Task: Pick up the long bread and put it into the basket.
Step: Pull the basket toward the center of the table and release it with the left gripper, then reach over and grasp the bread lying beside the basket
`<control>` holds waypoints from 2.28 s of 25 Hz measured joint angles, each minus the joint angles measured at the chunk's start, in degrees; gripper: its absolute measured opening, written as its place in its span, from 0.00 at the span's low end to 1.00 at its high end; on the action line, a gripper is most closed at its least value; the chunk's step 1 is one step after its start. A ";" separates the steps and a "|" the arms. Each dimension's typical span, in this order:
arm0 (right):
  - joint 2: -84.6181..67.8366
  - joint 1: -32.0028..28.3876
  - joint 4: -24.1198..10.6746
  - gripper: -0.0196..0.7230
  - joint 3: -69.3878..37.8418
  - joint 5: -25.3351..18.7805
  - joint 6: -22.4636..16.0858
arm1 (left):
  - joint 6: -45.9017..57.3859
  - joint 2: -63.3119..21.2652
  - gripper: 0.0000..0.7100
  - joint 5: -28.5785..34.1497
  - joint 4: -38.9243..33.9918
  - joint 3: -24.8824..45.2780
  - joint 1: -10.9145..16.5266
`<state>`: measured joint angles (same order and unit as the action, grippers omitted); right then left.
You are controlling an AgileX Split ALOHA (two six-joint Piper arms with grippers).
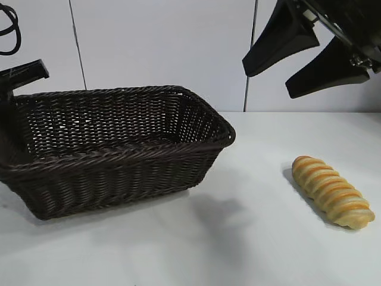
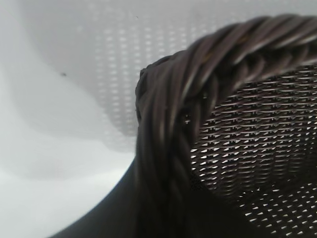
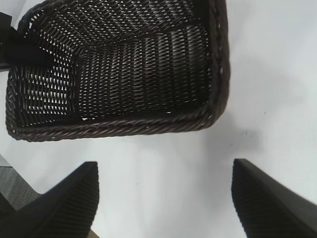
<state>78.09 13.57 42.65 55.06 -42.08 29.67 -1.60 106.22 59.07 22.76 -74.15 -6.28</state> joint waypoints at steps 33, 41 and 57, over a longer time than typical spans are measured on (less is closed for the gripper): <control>0.00 0.00 0.00 0.75 0.00 -0.01 0.00 | -7.44 8.79 0.33 -5.23 3.62 -2.94 -2.85; 0.00 0.00 0.00 0.75 0.00 -0.01 0.00 | -7.44 8.79 0.72 -2.21 2.85 -3.61 -2.85; 0.00 0.00 0.00 0.75 0.00 -0.01 0.00 | -6.89 -4.07 0.74 4.12 -0.06 -7.03 -2.81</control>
<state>78.09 13.57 42.65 55.06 -42.09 29.67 -8.49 102.14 63.19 22.69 -81.18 -9.10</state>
